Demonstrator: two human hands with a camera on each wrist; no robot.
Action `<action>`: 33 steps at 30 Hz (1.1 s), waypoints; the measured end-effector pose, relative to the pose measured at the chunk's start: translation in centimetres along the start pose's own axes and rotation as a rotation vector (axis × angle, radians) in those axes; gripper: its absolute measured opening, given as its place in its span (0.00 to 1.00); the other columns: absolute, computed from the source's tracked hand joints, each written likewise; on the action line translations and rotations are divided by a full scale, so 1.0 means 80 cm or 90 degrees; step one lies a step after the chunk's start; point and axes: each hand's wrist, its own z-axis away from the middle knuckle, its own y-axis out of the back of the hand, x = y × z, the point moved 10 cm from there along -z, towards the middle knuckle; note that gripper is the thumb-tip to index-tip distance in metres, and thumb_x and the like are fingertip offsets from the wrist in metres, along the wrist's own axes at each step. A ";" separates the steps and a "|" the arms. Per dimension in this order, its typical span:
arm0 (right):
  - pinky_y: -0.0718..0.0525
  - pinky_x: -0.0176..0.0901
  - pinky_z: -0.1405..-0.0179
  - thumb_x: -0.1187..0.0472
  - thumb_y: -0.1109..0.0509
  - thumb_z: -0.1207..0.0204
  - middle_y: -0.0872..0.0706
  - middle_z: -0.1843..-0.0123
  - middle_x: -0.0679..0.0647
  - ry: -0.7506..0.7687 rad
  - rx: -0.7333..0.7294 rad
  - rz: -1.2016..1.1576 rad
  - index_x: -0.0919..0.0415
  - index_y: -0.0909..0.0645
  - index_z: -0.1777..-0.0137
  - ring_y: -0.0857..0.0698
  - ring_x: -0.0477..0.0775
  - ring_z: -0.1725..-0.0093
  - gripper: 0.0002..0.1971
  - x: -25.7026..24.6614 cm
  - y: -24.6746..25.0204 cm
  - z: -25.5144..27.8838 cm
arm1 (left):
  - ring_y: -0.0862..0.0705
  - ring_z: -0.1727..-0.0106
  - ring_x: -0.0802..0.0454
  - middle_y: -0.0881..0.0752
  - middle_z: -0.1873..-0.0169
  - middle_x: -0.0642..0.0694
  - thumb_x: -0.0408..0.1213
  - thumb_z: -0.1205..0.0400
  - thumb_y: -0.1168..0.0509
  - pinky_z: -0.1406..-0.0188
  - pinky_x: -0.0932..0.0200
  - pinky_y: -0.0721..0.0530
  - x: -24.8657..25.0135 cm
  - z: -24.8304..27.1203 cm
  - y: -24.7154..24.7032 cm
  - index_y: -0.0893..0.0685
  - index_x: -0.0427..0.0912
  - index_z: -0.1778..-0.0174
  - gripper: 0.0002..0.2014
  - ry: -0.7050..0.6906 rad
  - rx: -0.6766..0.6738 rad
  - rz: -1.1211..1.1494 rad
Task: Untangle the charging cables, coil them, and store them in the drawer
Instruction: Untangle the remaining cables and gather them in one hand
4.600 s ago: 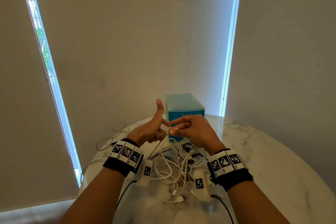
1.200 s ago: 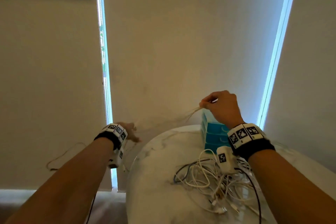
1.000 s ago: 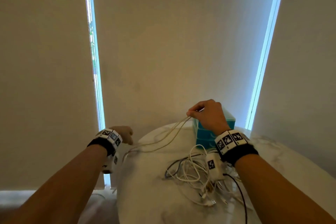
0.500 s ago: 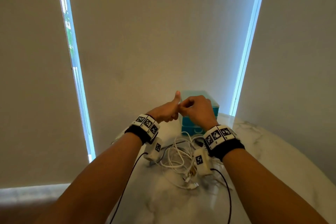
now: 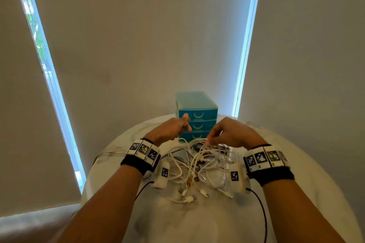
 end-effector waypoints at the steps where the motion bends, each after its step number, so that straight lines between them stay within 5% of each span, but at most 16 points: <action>1: 0.17 0.38 0.54 0.49 0.13 0.24 0.06 0.58 0.43 0.004 0.107 -0.067 0.49 0.04 0.52 0.08 0.44 0.55 0.06 0.003 0.020 0.001 | 0.28 0.64 0.55 0.23 0.62 0.49 0.61 0.04 0.57 0.67 0.57 0.31 0.007 0.004 -0.006 0.11 0.47 0.54 0.33 -0.010 0.005 0.008; 3: 0.13 0.38 0.55 0.49 0.15 0.22 0.06 0.61 0.42 0.004 0.381 -0.237 0.50 0.03 0.52 0.09 0.41 0.63 0.07 0.018 0.074 0.017 | 0.25 0.65 0.57 0.23 0.62 0.50 0.64 0.06 0.54 0.67 0.58 0.28 0.029 0.013 -0.009 0.11 0.47 0.51 0.32 -0.024 0.021 0.033; 5: 0.07 0.47 0.47 0.49 0.17 0.21 0.05 0.61 0.44 0.001 0.623 -0.441 0.49 0.05 0.51 0.07 0.44 0.66 0.06 0.038 0.116 0.045 | 0.18 0.69 0.68 0.21 0.64 0.57 0.59 0.05 0.47 0.69 0.69 0.23 0.052 0.023 -0.002 0.15 0.51 0.51 0.21 -0.077 0.039 0.066; 7: 0.06 0.50 0.44 0.51 0.18 0.19 0.05 0.59 0.49 0.012 0.713 -0.602 0.51 0.06 0.49 0.06 0.44 0.64 0.06 0.047 0.133 0.057 | 0.15 0.65 0.78 0.14 0.62 0.61 0.56 0.08 0.36 0.59 0.74 0.19 0.059 0.026 -0.001 0.17 0.54 0.51 0.11 -0.122 0.024 0.065; 9: 0.05 0.48 0.46 0.54 0.17 0.19 0.05 0.59 0.53 0.042 0.626 -0.658 0.56 0.07 0.48 0.06 0.48 0.62 0.06 0.033 0.129 0.045 | 0.10 0.49 0.68 0.08 0.52 0.61 0.66 0.20 0.24 0.41 0.58 0.12 0.037 0.013 0.000 0.15 0.55 0.45 0.20 -0.121 0.023 0.045; 11: 0.04 0.48 0.51 0.56 0.17 0.18 0.05 0.59 0.54 0.065 0.525 -0.605 0.60 0.07 0.49 0.06 0.52 0.62 0.07 0.017 0.106 0.035 | 0.09 0.44 0.54 0.07 0.48 0.55 0.74 0.27 0.24 0.38 0.49 0.11 0.026 0.004 0.003 0.13 0.54 0.42 0.30 -0.120 0.055 0.035; 14: 0.05 0.47 0.57 0.57 0.18 0.17 0.05 0.60 0.55 0.062 0.470 -0.556 0.61 0.09 0.51 0.06 0.54 0.62 0.08 0.017 0.060 0.034 | 0.14 0.59 0.60 0.10 0.63 0.60 0.74 0.17 0.36 0.54 0.56 0.16 0.031 0.010 0.009 0.05 0.52 0.47 0.29 -0.121 0.131 0.124; 16: 0.08 0.43 0.60 0.58 0.18 0.17 0.06 0.60 0.56 0.072 0.410 -0.572 0.64 0.09 0.51 0.06 0.54 0.61 0.09 0.019 0.027 0.032 | 0.26 0.71 0.63 0.22 0.76 0.62 0.71 0.15 0.39 0.67 0.61 0.28 0.026 0.013 0.010 0.03 0.54 0.49 0.27 -0.104 0.163 0.206; 21: 0.11 0.37 0.58 0.59 0.16 0.20 0.03 0.55 0.54 0.075 0.261 -0.564 0.59 0.05 0.50 0.07 0.50 0.58 0.04 0.027 -0.036 0.025 | 0.37 0.71 0.57 0.33 0.74 0.57 0.74 0.17 0.37 0.70 0.58 0.38 -0.005 0.015 0.011 0.03 0.59 0.43 0.27 -0.096 0.203 0.349; 26: 0.07 0.42 0.49 0.54 0.14 0.24 0.02 0.50 0.51 0.076 0.094 -0.469 0.54 0.02 0.49 0.04 0.52 0.49 0.07 0.020 -0.084 0.017 | 0.37 0.71 0.55 0.33 0.75 0.54 0.61 0.12 0.31 0.72 0.60 0.36 -0.020 0.018 0.011 0.03 0.55 0.43 0.17 -0.116 0.242 0.382; 28: 0.06 0.44 0.44 0.52 0.15 0.22 0.02 0.49 0.50 0.087 0.094 -0.487 0.53 0.03 0.45 0.04 0.52 0.47 0.09 0.016 -0.082 0.021 | 0.35 0.72 0.56 0.29 0.77 0.59 0.56 0.11 0.31 0.72 0.60 0.34 -0.017 0.020 0.010 0.03 0.54 0.43 0.14 -0.134 0.232 0.360; 30: 0.09 0.41 0.54 0.48 0.19 0.19 0.03 0.48 0.50 0.070 0.155 -0.595 0.52 0.05 0.38 0.06 0.49 0.52 0.14 0.024 -0.069 0.027 | 0.28 0.75 0.62 0.21 0.79 0.61 0.51 0.10 0.31 0.71 0.64 0.29 -0.008 0.027 0.002 0.03 0.50 0.41 0.13 -0.146 0.205 0.323; 33: 0.20 0.36 0.72 0.44 0.26 0.13 0.05 0.53 0.50 0.022 0.286 -0.688 0.51 0.08 0.35 0.16 0.45 0.67 0.15 0.046 -0.045 0.035 | 0.09 0.58 0.69 0.05 0.61 0.62 0.46 0.10 0.29 0.52 0.70 0.15 0.013 0.033 -0.020 0.03 0.46 0.41 0.11 -0.179 0.152 0.270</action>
